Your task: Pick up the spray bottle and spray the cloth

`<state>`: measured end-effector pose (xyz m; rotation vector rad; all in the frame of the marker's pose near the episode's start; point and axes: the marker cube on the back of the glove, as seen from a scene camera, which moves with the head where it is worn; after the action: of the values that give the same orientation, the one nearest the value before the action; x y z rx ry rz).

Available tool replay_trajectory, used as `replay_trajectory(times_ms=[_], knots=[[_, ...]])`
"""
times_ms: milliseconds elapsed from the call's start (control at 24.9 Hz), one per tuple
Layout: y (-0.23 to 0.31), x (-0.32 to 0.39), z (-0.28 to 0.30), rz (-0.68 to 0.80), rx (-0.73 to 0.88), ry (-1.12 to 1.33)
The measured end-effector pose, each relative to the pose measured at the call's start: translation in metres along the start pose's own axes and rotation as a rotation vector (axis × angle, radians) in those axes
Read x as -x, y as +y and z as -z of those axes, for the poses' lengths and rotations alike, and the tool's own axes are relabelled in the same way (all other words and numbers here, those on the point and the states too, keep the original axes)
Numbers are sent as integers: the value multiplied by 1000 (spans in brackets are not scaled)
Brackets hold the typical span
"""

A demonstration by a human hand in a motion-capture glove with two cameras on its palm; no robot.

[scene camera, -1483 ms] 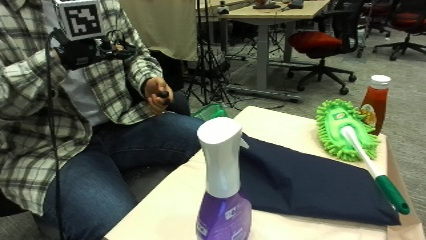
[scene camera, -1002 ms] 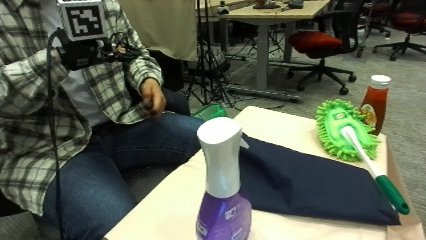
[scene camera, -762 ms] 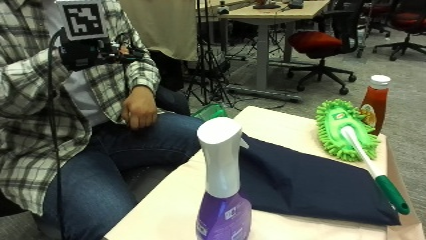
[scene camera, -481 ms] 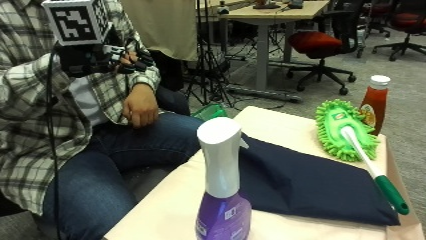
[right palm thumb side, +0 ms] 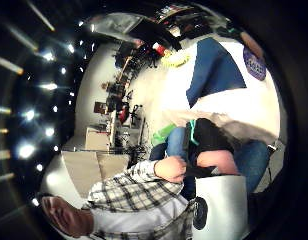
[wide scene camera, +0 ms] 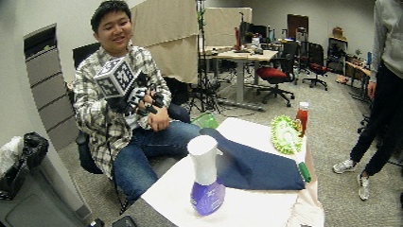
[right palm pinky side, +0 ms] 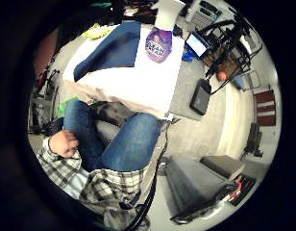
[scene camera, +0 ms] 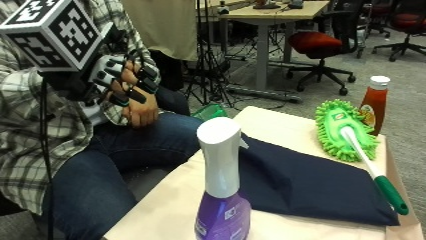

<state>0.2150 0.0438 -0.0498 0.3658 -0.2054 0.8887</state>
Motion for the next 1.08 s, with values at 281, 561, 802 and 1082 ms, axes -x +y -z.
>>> replay_trajectory(times_ms=[281, 561, 802, 1082], knots=[[-62, -61, 9, -163, -105, -209], [-120, -115, 1, -248, -240, -404], [-161, -143, -13, -232, -348, -619], [-188, -154, -38, -89, -364, -784]])
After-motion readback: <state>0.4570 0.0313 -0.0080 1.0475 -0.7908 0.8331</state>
